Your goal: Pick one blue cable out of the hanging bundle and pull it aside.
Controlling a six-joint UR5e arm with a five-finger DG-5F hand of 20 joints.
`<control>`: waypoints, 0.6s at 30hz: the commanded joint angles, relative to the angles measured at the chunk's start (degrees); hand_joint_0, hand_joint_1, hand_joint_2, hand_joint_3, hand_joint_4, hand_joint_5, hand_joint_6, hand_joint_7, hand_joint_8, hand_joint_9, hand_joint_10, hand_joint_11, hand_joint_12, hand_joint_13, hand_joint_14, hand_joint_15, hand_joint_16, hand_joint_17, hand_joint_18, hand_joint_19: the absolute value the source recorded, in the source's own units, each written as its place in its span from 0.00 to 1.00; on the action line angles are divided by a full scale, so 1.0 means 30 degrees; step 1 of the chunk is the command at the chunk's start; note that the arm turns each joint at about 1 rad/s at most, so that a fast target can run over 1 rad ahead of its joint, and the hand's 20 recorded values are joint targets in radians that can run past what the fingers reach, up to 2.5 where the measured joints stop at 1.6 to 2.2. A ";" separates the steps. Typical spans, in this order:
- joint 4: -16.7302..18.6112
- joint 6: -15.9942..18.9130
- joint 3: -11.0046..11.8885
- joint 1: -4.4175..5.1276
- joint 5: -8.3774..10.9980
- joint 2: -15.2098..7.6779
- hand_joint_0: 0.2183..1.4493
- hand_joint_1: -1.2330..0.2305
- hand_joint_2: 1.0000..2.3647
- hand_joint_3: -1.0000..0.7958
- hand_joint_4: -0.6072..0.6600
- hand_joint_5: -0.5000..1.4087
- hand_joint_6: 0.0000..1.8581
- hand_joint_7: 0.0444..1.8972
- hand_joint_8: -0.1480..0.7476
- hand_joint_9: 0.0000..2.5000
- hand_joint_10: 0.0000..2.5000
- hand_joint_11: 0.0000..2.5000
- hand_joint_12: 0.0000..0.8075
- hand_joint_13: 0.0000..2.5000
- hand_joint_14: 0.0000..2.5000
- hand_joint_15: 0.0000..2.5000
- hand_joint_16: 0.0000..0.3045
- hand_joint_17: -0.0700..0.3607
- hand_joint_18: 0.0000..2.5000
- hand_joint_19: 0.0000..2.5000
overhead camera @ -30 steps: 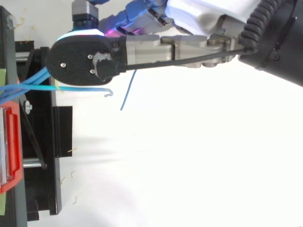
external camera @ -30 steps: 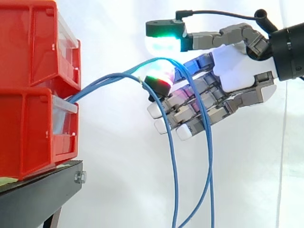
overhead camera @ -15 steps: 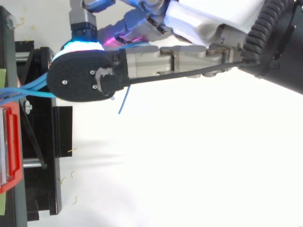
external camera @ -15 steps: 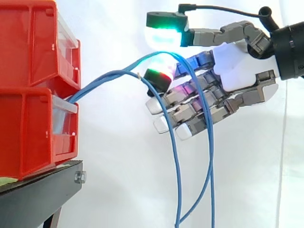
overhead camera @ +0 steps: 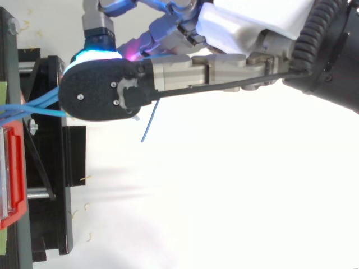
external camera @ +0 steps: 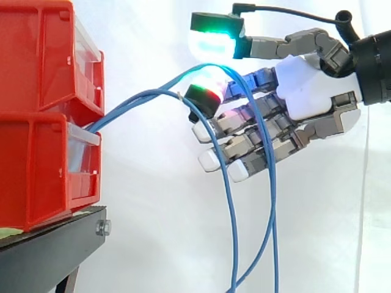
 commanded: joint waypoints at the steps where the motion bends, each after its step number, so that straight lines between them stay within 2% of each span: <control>1: -0.0031 0.0185 0.0007 -0.0012 -0.0120 -0.0008 0.38 0.21 0.00 0.32 0.27 0.19 0.47 0.71 0.34 0.38 0.01 0.19 0.43 0.29 0.01 0.18 0.15 0.41 0.22 0.21; 7: -0.0031 0.0478 -0.0110 0.0017 -0.0237 -0.0008 0.33 0.23 0.00 0.28 0.30 0.21 0.42 0.64 0.31 0.37 0.00 0.13 0.43 0.28 0.01 0.17 0.15 0.41 0.22 0.20; 11: -0.0002 0.0536 -0.0198 0.0017 -0.0266 0.0021 0.32 0.23 0.00 0.29 0.32 0.23 0.38 0.65 0.31 0.37 0.00 0.12 0.43 0.28 0.01 0.17 0.15 0.41 0.22 0.21; 13: -0.0002 0.0595 -0.0198 0.0017 -0.0354 -0.0008 0.33 0.24 0.00 0.30 0.33 0.23 0.37 0.69 0.33 0.37 0.00 0.13 0.43 0.27 0.01 0.17 0.16 0.41 0.21 0.20; 14: -0.0002 0.0595 -0.0198 -0.0012 -0.0354 -0.0008 0.34 0.23 0.00 0.31 0.33 0.22 0.38 0.67 0.34 0.36 0.00 0.14 0.43 0.27 0.01 0.17 0.16 0.41 0.21 0.20; 16: -0.0031 0.0595 -0.0198 0.0017 -0.0383 -0.0008 0.35 0.22 0.00 0.32 0.39 0.20 0.40 0.68 0.37 0.34 0.00 0.15 0.45 0.26 0.01 0.18 0.16 0.42 0.20 0.20; 18: -0.0031 0.0595 -0.0227 0.0017 -0.0413 -0.0008 0.31 0.25 0.00 0.28 0.42 0.19 0.40 0.68 0.38 0.34 0.01 0.16 0.45 0.25 0.01 0.18 0.16 0.42 0.20 0.21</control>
